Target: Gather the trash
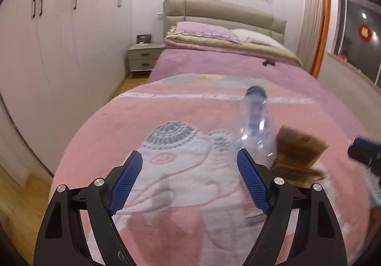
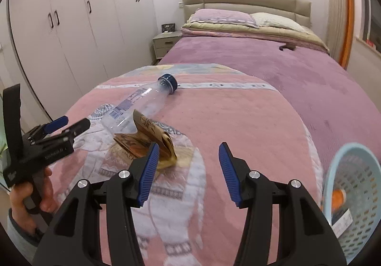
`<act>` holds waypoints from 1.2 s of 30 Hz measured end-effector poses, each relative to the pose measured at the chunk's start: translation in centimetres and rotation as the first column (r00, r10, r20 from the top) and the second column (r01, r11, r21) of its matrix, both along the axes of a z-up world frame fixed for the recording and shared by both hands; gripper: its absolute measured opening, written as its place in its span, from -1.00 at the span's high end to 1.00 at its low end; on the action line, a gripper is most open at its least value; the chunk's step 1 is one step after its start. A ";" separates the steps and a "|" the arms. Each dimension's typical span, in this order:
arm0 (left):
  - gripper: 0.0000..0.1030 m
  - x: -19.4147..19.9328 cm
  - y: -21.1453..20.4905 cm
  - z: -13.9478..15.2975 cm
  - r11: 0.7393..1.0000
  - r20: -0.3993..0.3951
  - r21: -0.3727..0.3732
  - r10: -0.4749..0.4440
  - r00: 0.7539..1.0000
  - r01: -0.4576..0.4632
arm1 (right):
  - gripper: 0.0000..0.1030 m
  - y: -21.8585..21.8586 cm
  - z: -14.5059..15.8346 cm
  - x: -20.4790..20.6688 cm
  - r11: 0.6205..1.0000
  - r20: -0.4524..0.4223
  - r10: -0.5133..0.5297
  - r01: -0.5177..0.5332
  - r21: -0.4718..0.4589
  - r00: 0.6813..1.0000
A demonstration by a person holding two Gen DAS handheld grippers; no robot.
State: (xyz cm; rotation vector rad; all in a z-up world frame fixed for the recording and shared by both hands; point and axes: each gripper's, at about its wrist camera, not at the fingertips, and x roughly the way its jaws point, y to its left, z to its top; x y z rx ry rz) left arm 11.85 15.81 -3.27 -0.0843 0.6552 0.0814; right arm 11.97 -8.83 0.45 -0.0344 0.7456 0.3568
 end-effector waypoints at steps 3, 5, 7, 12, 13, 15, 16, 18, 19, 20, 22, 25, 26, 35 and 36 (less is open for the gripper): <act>-0.56 0.3 0.7 -0.4 0.999 -0.014 -0.039 -0.018 1.000 0.018 | 0.05 1.3 -0.2 1.0 0.999 0.001 0.038 -0.038 -0.007 0.999; -0.56 0.6 1.0 -0.5 0.998 -0.025 -0.059 -0.031 0.999 0.029 | 0.05 2.0 -0.4 1.6 0.999 -0.005 0.054 -0.054 -0.005 0.999; -0.56 0.8 1.3 -0.7 0.996 -0.038 -0.079 -0.046 0.998 0.043 | 0.05 2.5 -0.8 2.3 0.998 -0.019 0.062 -0.062 -0.007 0.998; -0.56 1.2 1.7 -1.5 0.992 -0.058 -0.110 -0.069 0.996 0.062 | 0.05 3.9 -2.0 3.5 0.995 -0.053 0.095 -0.095 0.010 0.994; -0.56 1.3 1.7 -1.6 0.991 -0.061 -0.114 -0.071 0.996 0.064 | 0.05 4.1 -2.2 3.7 0.995 -0.057 0.099 -0.099 0.010 0.993; -0.55 1.4 1.8 -1.6 0.993 -0.061 -0.108 -0.057 0.996 0.050 | 0.06 4.6 -2.8 3.9 0.995 -0.062 0.100 -0.100 0.001 0.993; -0.53 1.6 1.8 -1.8 0.994 -0.060 -0.098 -0.046 0.997 0.040 | 0.07 4.7 -3.0 4.0 0.995 -0.063 0.100 -0.100 -0.002 0.993; -0.53 1.6 1.7 -1.6 0.996 -0.046 -0.081 -0.033 0.998 0.029 | 0.39 4.9 -3.5 4.2 0.995 -0.067 0.103 -0.103 -0.005 0.992; -0.53 1.4 1.6 -1.6 0.996 -0.038 -0.079 -0.033 0.999 0.030 | 0.45 5.0 -3.7 4.3 0.994 -0.073 0.104 -0.105 -0.007 0.992; -0.53 1.3 1.6 -1.4 0.996 -0.028 -0.076 -0.038 0.999 0.035 | 0.58 5.0 -3.7 4.3 0.995 -0.072 0.103 -0.104 -0.008 0.992; -0.53 1.1 1.3 -1.1 0.996 -0.018 -0.074 -0.047 0.999 0.046 | 0.74 4.8 -3.5 4.1 0.994 -0.066 0.113 -0.113 0.008 0.991; -0.53 1.0 0.9 -0.5 0.990 -0.006 -0.112 -0.087 0.996 0.086 | 0.91 4.2 -3.4 3.6 0.994 -0.061 0.107 -0.106 0.016 0.992; -0.53 1.2 0.5 0.0 0.987 0.002 -0.120 -0.104 0.995 0.104 | 0.92 4.0 -3.4 3.5 0.995 -0.059 0.097 -0.097 0.015 0.994; -0.53 6.2 -1.7 0.3 0.973 -0.100 -0.036 -0.231 0.968 0.228 | 0.93 -0.3 -2.6 1.9 0.997 -0.020 -0.080 0.079 -0.022 0.997; -0.53 7.1 -1.8 -0.2 0.971 -0.136 -0.038 -0.241 0.961 0.238 | 0.93 -1.0 -2.6 1.8 0.995 -0.031 -0.096 0.096 -0.012 0.995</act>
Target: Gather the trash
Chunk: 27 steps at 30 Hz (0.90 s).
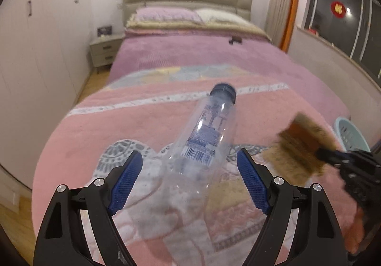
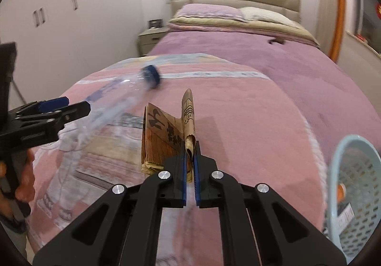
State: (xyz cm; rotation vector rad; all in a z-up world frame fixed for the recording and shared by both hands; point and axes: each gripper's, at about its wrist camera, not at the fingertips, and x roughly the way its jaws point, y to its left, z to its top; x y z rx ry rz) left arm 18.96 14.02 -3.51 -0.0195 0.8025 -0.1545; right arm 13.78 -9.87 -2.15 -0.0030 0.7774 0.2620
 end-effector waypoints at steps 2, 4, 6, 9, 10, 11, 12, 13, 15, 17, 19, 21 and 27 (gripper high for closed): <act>-0.53 0.8 -0.5 -0.6 1.000 -0.049 0.004 -0.003 0.999 0.003 | 0.93 -1.2 -0.1 -0.2 0.999 -0.021 -0.021 0.021 0.026 1.000; -0.53 1.4 -0.8 -0.8 1.000 -0.058 0.006 -0.027 0.998 0.027 | 0.93 -1.9 -0.2 -0.5 0.999 -0.021 -0.026 0.027 0.046 0.999; -0.53 2.2 -1.3 -1.1 0.999 -0.065 0.021 -0.031 0.997 0.032 | 0.93 -2.3 -0.2 -0.7 0.998 -0.020 -0.030 0.031 0.050 0.999; -0.44 2.9 -1.9 -1.5 0.999 -0.082 0.005 -0.047 0.996 0.047 | 0.93 -2.4 -0.3 -0.8 0.998 -0.027 -0.037 0.038 0.051 0.999; -0.42 3.0 -2.0 -1.5 0.999 -0.084 0.007 -0.045 0.995 0.046 | 0.93 -2.5 -0.3 -0.8 0.998 -0.028 -0.039 0.040 0.054 0.999; -0.39 3.2 -2.1 -1.7 0.999 -0.080 0.015 -0.037 0.996 0.038 | 0.93 -2.6 -0.4 -1.0 0.998 -0.025 -0.044 0.045 0.051 0.999; -0.33 3.2 -2.2 -1.7 0.999 -0.078 0.022 -0.029 0.997 0.031 | 0.93 -2.7 -0.4 -1.1 0.998 -0.026 -0.046 0.048 0.048 0.999; -0.32 3.3 -2.2 -1.9 0.999 -0.077 0.022 -0.024 0.997 0.025 | 0.93 -2.7 -0.4 -1.0 0.998 -0.029 -0.049 0.050 0.047 0.998; -0.29 2.9 -2.1 -2.0 1.000 -0.070 0.003 -0.016 0.997 0.016 | 0.86 -2.9 -0.3 -1.0 0.997 -0.042 -0.047 0.050 0.066 0.998; -0.25 2.5 -2.1 -1.9 1.000 -0.064 -0.006 -0.016 0.998 0.015 | 0.78 -3.2 -0.3 -1.0 0.994 -0.056 -0.043 0.048 0.100 0.998; -0.21 1.8 -1.9 -1.8 0.999 -0.060 -0.031 -0.015 0.998 0.014 | 0.66 -3.6 -0.1 -1.2 0.990 -0.051 -0.043 0.049 0.135 0.998; -0.17 1.0 -1.6 -1.6 0.998 -0.053 -0.060 -0.016 0.998 0.013 | 0.20 -3.9 0.1 -1.5 0.986 -0.040 -0.040 0.046 0.162 0.998; -0.09 -1.3 -1.3 -1.4 0.994 -0.037 -0.111 -0.007 0.999 0.002 | -0.29 -3.0 0.6 -2.1 0.988 -0.003 -0.033 0.033 0.154 0.999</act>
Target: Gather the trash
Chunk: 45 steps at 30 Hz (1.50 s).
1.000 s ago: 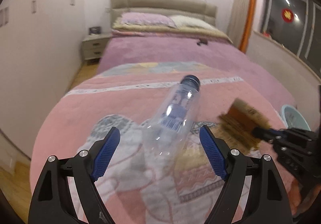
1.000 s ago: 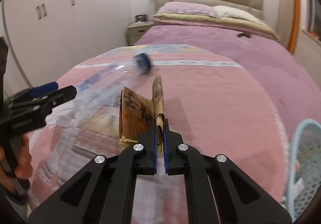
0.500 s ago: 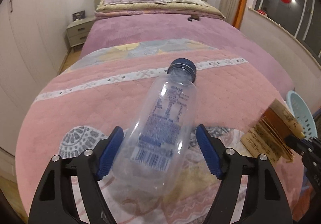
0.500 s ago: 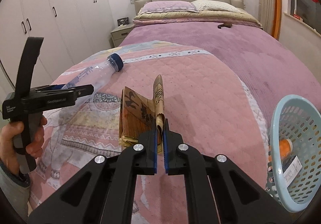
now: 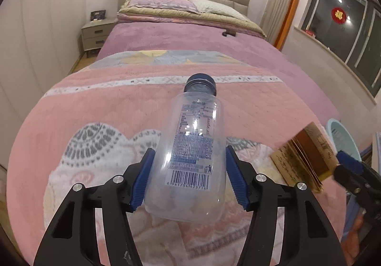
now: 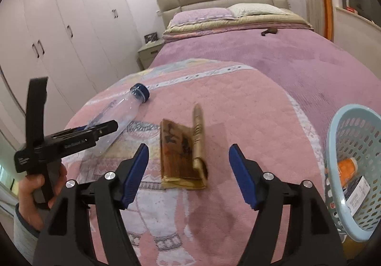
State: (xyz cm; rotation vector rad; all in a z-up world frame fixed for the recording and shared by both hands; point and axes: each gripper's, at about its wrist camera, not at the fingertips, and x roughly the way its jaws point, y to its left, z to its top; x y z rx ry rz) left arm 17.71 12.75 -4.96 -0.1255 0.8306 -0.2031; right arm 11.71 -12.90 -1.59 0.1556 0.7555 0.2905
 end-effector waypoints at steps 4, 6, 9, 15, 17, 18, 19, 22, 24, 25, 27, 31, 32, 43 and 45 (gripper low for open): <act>-0.07 -1.2 0.0 -0.3 1.000 -0.004 -0.020 -0.003 1.000 0.003 | -0.29 2.3 -0.8 0.6 0.994 -0.017 0.009 -0.010 -0.109 1.000; -0.07 -1.7 -0.1 -0.4 1.000 -0.008 -0.028 -0.007 1.000 0.007 | -0.28 3.1 -1.2 1.1 0.988 -0.025 0.002 -0.005 -0.156 1.000; -0.07 -2.3 -0.3 -0.4 1.000 -0.001 -0.028 -0.007 1.000 0.007 | 0.13 3.4 -1.9 1.9 0.987 -0.051 -0.014 0.005 -0.164 0.999; -0.05 -3.0 -0.9 -0.1 0.997 0.013 -0.072 -0.033 0.999 0.033 | 0.30 2.4 -1.7 1.9 0.994 -0.053 -0.006 0.000 -0.112 0.999; -0.04 -3.3 -1.1 0.2 0.996 0.024 -0.084 -0.042 0.999 0.044 | 0.32 2.1 -1.4 1.6 0.994 -0.043 -0.012 0.007 -0.106 0.999; -0.04 -3.4 -1.4 0.4 0.995 0.031 -0.089 -0.049 0.998 0.051 | 0.32 1.9 -1.2 1.4 0.995 -0.040 -0.014 0.010 -0.100 0.999; -0.04 -3.6 -1.7 0.6 0.994 0.036 -0.094 -0.054 0.998 0.057 | 0.32 1.7 -1.1 1.2 0.995 -0.037 -0.016 0.012 -0.094 0.999; -0.04 -3.8 -2.6 1.1 0.990 0.046 -0.112 -0.079 0.996 0.084 | 0.33 0.8 -0.4 0.7 0.997 -0.021 -0.027 0.025 -0.079 0.999; -0.04 -4.0 -3.2 1.3 0.989 0.052 -0.109 -0.092 0.994 0.097 | 0.33 0.2 0.2 0.3 0.997 -0.007 -0.038 0.037 -0.068 0.999; -0.04 -4.1 -3.5 1.4 0.989 0.056 -0.108 -0.099 0.994 0.105 | 0.33 0.0 0.4 0.1 0.997 -0.004 -0.040 0.040 -0.064 0.999; -0.04 -4.3 -4.1 1.8 0.986 0.063 -0.114 -0.112 0.992 0.118 | 0.33 -0.8 1.0 -0.3 0.998 0.006 -0.049 0.049 -0.050 0.999; -0.04 -4.7 -4.7 2.9 0.982 0.095 -0.125 -0.131 0.987 0.142 | 0.33 -2.0 2.0 -1.0 0.997 0.030 -0.071 0.072 -0.034 0.997; -0.04 -4.8 -4.9 3.1 0.981 0.103 -0.127 -0.135 0.986 0.147 | 0.33 -2.4 2.4 -1.2 0.996 0.038 -0.079 0.080 -0.030 0.996; -0.04 -5.5 -11.9 8.2 0.944 0.225 -0.106 -0.283 0.932 0.312 | 0.33 -8.9 7.0 -4.9 0.975 0.158 -0.221 0.223 0.001 0.962; -0.04 -5.6 -14.4 8.9 0.926 0.238 -0.105 -0.331 0.913 0.363 | 0.33 -10.7 7.6 -5.7 0.966 0.175 -0.257 0.260 0.011 0.950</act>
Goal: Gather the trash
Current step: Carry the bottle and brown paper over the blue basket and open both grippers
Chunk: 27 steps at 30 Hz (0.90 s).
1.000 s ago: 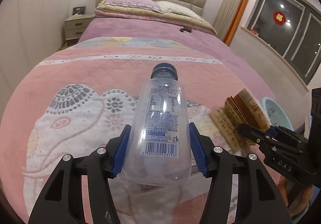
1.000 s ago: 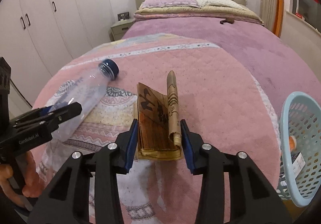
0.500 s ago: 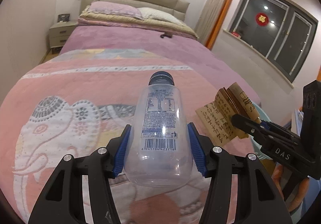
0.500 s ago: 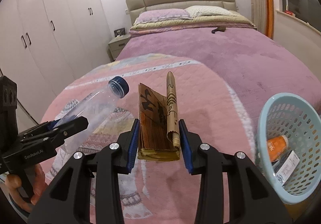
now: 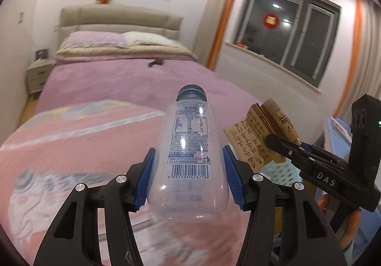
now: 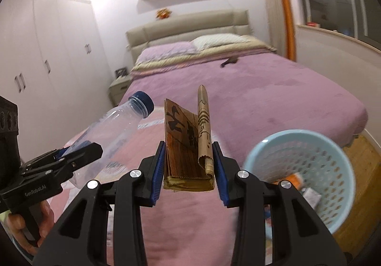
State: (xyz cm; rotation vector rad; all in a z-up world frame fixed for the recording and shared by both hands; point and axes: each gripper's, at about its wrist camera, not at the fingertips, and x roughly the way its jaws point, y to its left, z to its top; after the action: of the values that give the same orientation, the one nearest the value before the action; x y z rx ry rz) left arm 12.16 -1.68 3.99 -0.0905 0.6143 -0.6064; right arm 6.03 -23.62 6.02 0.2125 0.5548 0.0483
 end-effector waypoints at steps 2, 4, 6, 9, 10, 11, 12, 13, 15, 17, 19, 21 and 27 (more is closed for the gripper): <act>-0.04 0.1 -2.4 0.5 0.998 0.000 0.001 -0.057 0.998 0.057 | 0.33 -2.1 0.5 -0.8 0.999 0.015 -0.046 0.046 0.009 0.999; -0.04 0.3 -4.6 0.7 0.994 -0.005 -0.001 -0.106 0.994 0.106 | 0.33 -4.3 0.5 -1.3 0.995 0.015 -0.097 0.096 0.016 0.995; -0.04 0.7 -7.1 0.6 0.988 -0.012 -0.007 -0.155 0.988 0.155 | 0.33 -6.7 0.0 -1.4 0.985 -0.015 -0.173 0.173 0.017 0.985; -0.04 1.5 -10.8 -0.5 0.977 -0.049 -0.011 -0.213 0.976 0.212 | 0.33 -10.5 -1.4 -1.5 0.966 -0.069 -0.246 0.251 0.068 0.967; -0.04 1.8 -12.2 -1.0 0.973 -0.063 -0.008 -0.229 0.971 0.229 | 0.33 -11.7 -2.1 -1.5 0.956 -0.093 -0.275 0.283 0.075 0.957; -0.04 2.1 -13.1 -1.4 0.971 -0.070 -0.001 -0.239 0.969 0.239 | 0.33 -12.5 -2.5 -1.4 0.950 -0.111 -0.295 0.304 0.073 0.949; -0.04 2.4 -14.8 -1.9 0.967 -0.075 0.020 -0.253 0.965 0.255 | 0.32 -13.5 -3.1 -1.3 0.940 -0.139 -0.321 0.333 0.072 0.937; -0.04 2.9 -15.8 -2.2 0.963 -0.080 0.032 -0.264 0.961 0.267 | 0.32 -14.5 -3.8 -1.2 0.931 -0.168 -0.340 0.356 0.079 0.925; -0.05 3.6 -17.9 -2.9 0.952 -0.100 0.051 -0.296 0.950 0.302 | 0.26 -15.8 -5.1 -1.0 0.923 -0.201 -0.347 0.372 0.102 0.916; -0.11 4.3 -18.9 -3.7 0.948 -0.112 0.062 -0.304 0.946 0.312 | 0.16 -16.8 -6.3 -0.6 0.915 -0.235 -0.356 0.389 0.112 0.905; -0.35 4.5 -19.0 -4.3 0.949 -0.124 0.060 -0.300 0.946 0.309 | -0.03 -17.6 -7.4 -0.5 0.908 -0.262 -0.368 0.406 0.107 0.892; -0.43 4.7 -18.2 -4.9 0.952 -0.137 0.043 -0.294 0.946 0.302 | -0.13 -18.4 -8.3 -0.5 0.901 -0.288 -0.370 0.417 0.120 0.883; -0.56 3.9 -14.9 -5.2 0.964 -0.135 0.044 -0.253 0.958 0.261 | -0.13 -17.8 -8.1 -1.2 0.907 -0.274 -0.361 0.404 0.117 0.891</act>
State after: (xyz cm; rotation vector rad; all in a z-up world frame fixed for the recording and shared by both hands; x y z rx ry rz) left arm 16.03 -16.54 -1.23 0.0087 0.7757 -0.8382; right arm 4.88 -41.43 -2.06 0.4994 0.7498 -0.3225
